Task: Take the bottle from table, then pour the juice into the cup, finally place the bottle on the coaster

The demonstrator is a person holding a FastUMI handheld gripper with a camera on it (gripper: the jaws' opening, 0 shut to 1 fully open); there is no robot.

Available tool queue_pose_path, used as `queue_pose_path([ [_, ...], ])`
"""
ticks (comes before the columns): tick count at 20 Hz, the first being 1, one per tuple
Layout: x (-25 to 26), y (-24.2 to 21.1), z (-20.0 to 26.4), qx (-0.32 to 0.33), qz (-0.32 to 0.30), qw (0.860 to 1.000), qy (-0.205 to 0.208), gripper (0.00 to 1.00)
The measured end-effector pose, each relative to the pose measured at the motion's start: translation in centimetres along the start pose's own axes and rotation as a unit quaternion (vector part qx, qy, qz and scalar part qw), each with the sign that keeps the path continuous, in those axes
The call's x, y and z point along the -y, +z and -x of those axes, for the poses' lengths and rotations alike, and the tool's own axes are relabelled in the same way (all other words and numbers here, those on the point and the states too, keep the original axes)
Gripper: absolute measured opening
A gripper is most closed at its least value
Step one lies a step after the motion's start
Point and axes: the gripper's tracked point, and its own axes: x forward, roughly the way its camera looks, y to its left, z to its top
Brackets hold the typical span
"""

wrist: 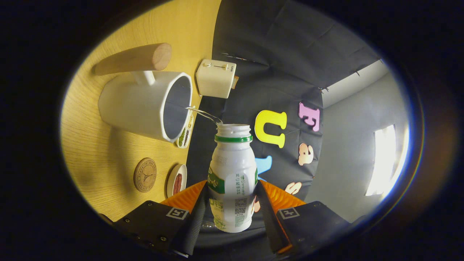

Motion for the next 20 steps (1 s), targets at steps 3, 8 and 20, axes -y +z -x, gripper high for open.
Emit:
queue_pose_path([
  [3,0.03,-0.07,-0.05,0.001,0.001,1.000,-0.001,0.75],
  [8,0.12,-0.06,-0.15,0.003,0.009,1.000,-0.003,0.75],
  [20,0.41,0.03,-0.15,0.006,0.020,1.000,-0.010,0.75],
])
